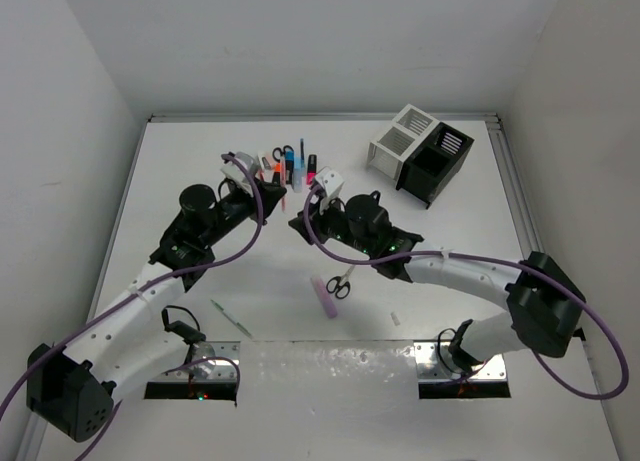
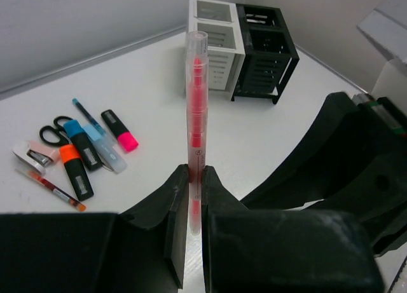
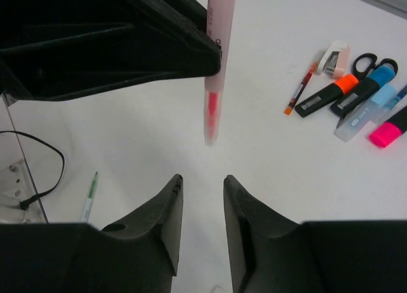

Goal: Sort the stationery into containers
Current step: Close the pen cap on the pen.

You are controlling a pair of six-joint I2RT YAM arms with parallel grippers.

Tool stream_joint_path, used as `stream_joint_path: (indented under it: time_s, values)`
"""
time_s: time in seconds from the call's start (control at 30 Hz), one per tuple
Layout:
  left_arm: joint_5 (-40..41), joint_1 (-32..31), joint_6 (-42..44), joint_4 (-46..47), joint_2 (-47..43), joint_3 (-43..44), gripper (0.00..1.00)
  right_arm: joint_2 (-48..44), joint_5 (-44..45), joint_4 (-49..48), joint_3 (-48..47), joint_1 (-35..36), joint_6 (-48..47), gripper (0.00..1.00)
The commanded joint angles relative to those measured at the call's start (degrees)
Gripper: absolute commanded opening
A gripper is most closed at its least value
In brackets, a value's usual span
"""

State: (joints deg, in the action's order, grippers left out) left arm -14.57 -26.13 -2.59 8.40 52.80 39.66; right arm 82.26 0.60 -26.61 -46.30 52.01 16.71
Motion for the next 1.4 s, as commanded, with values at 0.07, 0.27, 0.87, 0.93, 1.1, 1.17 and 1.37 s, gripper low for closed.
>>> stream_joint_path:
  time_s: [0.07, 0.27, 0.87, 0.93, 1.1, 1.17, 1.37]
  values:
    - [-0.4, 0.2, 1.8, 3.6, -0.9, 1.8, 0.00, -6.9, -3.1, 2.1, -1.6, -2.3, -0.5, 0.35]
    - [-0.7, 0.2, 2.2, 3.8, -1.1, 1.8, 0.00, -10.3, -6.0, 8.7, -7.5, -5.7, -3.5, 0.58]
    - [-2.1, -2.4, 4.5, 3.2, -1.3, 2.8, 0.00, 2.0, -8.5, 4.4, -20.4, -7.0, -0.1, 0.58]
    - [-2.3, -2.6, 4.6, 3.1, -1.2, 2.9, 0.00, 2.4, -8.2, 3.2, -20.1, -7.2, 0.4, 0.51]
    - [-2.3, -3.0, 4.8, 3.2, -1.0, 3.0, 0.00, 3.4, -8.2, 2.0, -19.4, -7.3, 1.4, 0.15]
    - [-2.2, -3.2, 5.0, 3.5, -0.9, 3.0, 0.00, 3.3, -8.2, 1.5, -18.7, -7.2, 1.7, 0.01]
    - [1.3, -3.5, 7.1, 3.7, -0.1, 2.5, 0.52, 2.0, -9.6, 0.2, -17.6, -7.4, 3.9, 0.00]
